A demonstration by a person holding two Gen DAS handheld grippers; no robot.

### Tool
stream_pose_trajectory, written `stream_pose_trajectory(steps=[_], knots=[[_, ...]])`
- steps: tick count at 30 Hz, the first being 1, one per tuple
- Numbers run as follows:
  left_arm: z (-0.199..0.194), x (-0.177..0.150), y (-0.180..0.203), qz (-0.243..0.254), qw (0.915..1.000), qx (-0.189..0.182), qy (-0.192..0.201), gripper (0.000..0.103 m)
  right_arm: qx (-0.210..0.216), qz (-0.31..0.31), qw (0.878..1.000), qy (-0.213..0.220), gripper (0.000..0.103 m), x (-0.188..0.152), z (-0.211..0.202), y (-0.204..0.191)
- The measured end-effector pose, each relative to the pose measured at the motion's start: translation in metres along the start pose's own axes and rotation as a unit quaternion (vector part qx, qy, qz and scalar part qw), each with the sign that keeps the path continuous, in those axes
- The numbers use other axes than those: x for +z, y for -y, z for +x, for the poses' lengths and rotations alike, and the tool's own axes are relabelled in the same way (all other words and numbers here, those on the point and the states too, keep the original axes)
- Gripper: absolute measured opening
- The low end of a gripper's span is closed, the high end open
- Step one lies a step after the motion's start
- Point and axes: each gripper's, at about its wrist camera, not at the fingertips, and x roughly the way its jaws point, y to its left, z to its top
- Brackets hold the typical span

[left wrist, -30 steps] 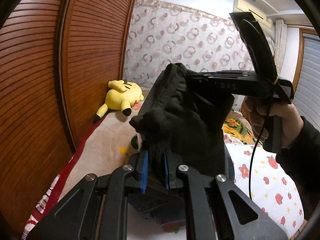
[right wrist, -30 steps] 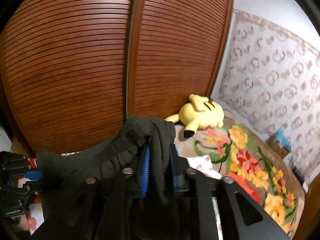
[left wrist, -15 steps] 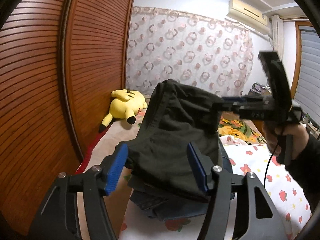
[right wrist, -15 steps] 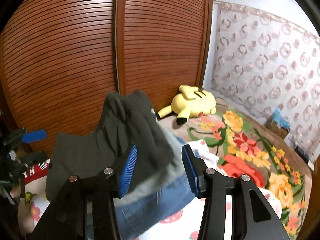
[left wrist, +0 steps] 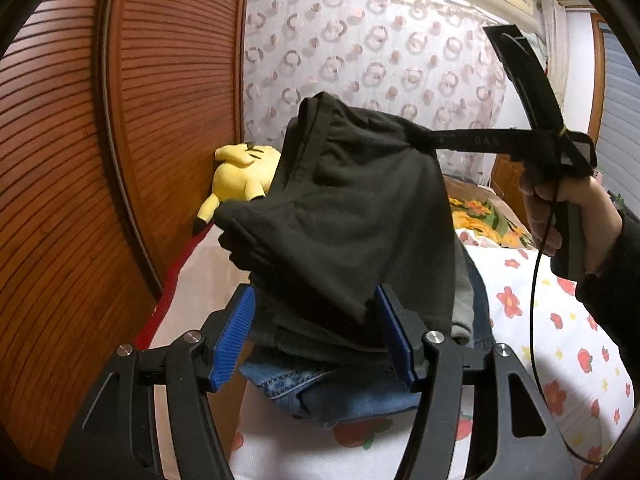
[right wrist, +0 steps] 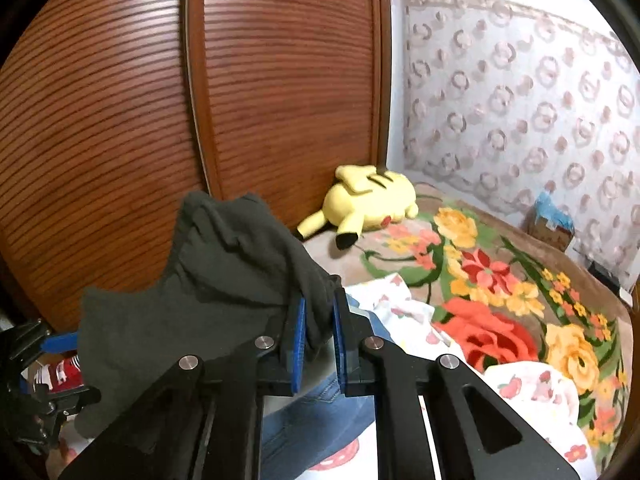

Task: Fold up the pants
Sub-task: 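Lower the garment onto the stack and open the left gripper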

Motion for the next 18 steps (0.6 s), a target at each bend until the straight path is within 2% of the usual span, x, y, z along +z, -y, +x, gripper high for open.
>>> stream_pose_trajectory(steps=[1, 2, 4, 7, 11, 13, 15, 18], knots=[[-0.001, 0.000, -0.001, -0.002, 1.0000, -0.001, 0.002, 0.062, 0.002, 0.001, 1.000, 0.000, 0.018, -0.001, 0.000, -0.001], [-0.004, 0.001, -0.001, -0.003, 1.0000, -0.002, 0.006, 0.062, -0.001, 0.001, 1.000, 0.004, 0.027, 0.000, -0.002, -0.003], [-0.015, 0.004, 0.000, -0.002, 0.9997, -0.005, 0.022, 0.062, -0.011, -0.001, 1.000, 0.016, 0.037, 0.002, -0.010, -0.007], [-0.034, 0.015, 0.000, -0.004, 0.9985, -0.014, 0.054, 0.062, 0.001, -0.012, 0.999, 0.051, 0.037, 0.004, -0.027, -0.016], [-0.045, 0.037, 0.003, 0.008, 0.9967, -0.024, 0.078, 0.062, 0.056, -0.037, 0.994, 0.082, 0.037, 0.013, -0.040, -0.037], [-0.040, 0.046, 0.004, 0.015, 0.9967, -0.026, 0.075, 0.062, 0.075, -0.052, 0.993, 0.074, 0.037, 0.016, -0.033, -0.048], [-0.028, 0.050, 0.003, 0.014, 0.9973, -0.042, 0.059, 0.058, 0.076, -0.067, 0.994, 0.050, 0.036, 0.016, -0.018, -0.059], [-0.003, 0.045, 0.000, 0.011, 0.9988, -0.042, 0.021, 0.055, 0.059, -0.063, 0.996, 0.012, 0.033, 0.014, 0.009, -0.056]])
